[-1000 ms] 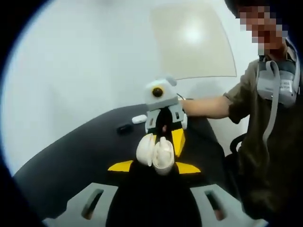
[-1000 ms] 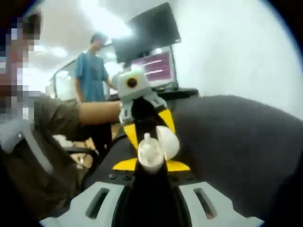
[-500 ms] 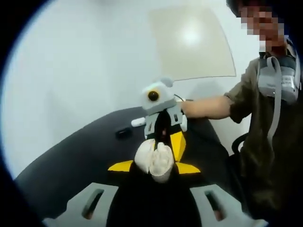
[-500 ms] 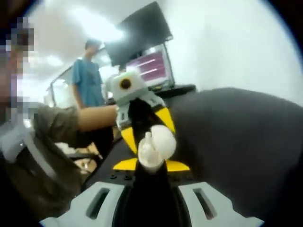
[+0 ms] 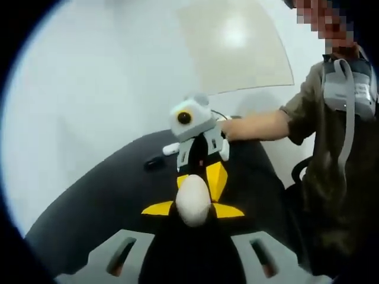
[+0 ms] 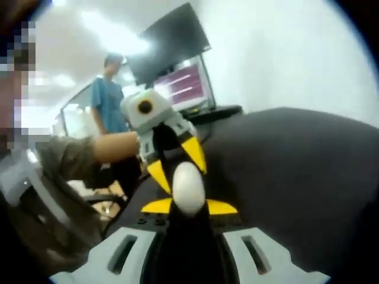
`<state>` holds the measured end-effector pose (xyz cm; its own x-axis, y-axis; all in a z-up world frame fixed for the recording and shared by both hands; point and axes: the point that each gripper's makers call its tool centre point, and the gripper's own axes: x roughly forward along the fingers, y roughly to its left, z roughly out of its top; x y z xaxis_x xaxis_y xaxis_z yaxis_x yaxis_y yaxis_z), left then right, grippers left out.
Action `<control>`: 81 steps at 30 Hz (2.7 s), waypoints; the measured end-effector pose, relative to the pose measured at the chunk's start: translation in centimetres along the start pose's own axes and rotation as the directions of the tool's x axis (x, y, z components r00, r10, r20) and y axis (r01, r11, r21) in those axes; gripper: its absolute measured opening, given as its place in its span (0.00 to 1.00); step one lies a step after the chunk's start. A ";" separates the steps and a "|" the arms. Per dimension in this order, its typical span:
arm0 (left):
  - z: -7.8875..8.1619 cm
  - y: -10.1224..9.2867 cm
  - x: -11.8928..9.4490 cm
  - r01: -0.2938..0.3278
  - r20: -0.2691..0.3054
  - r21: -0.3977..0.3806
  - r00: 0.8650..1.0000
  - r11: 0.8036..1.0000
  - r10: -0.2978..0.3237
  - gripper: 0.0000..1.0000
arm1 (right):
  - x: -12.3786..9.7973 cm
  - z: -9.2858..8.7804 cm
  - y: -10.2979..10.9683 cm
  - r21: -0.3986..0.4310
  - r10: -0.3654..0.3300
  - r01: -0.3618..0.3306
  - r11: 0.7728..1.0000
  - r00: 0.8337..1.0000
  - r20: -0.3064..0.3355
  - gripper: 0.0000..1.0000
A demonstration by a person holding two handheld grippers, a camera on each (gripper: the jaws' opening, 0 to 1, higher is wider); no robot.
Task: Pick up three earphones and place each one into its charging case using tactile feedback, ensure that each earphone is properly inserted and securely positioned inside the case.
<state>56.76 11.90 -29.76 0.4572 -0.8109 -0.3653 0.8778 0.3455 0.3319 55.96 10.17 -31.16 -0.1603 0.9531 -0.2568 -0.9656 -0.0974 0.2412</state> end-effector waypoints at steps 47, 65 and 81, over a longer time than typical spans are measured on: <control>-0.5 2.3 3.1 -0.127 0.000 0.108 0.992 0.986 0.128 0.34 | -4.0 -0.4 -3.2 0.456 -0.181 0.190 0.869 0.981 -0.065 0.22; -0.4 3.3 5.0 -0.038 -0.015 -0.029 0.999 0.999 0.038 0.40 | -7.4 0.5 -3.8 0.135 -0.324 0.325 0.936 0.946 -0.033 0.35; -1.4 4.0 -1.7 -0.204 0.061 -0.142 0.975 0.969 0.214 0.38 | -3.8 0.4 -5.5 -0.174 -0.371 0.358 0.917 0.928 -0.044 0.50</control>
<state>59.71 15.37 -29.05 0.6247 -0.7456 -0.2318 0.7775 0.5667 0.2726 61.98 7.24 -31.11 0.2001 0.9079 -0.3684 -0.9788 0.2021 -0.0337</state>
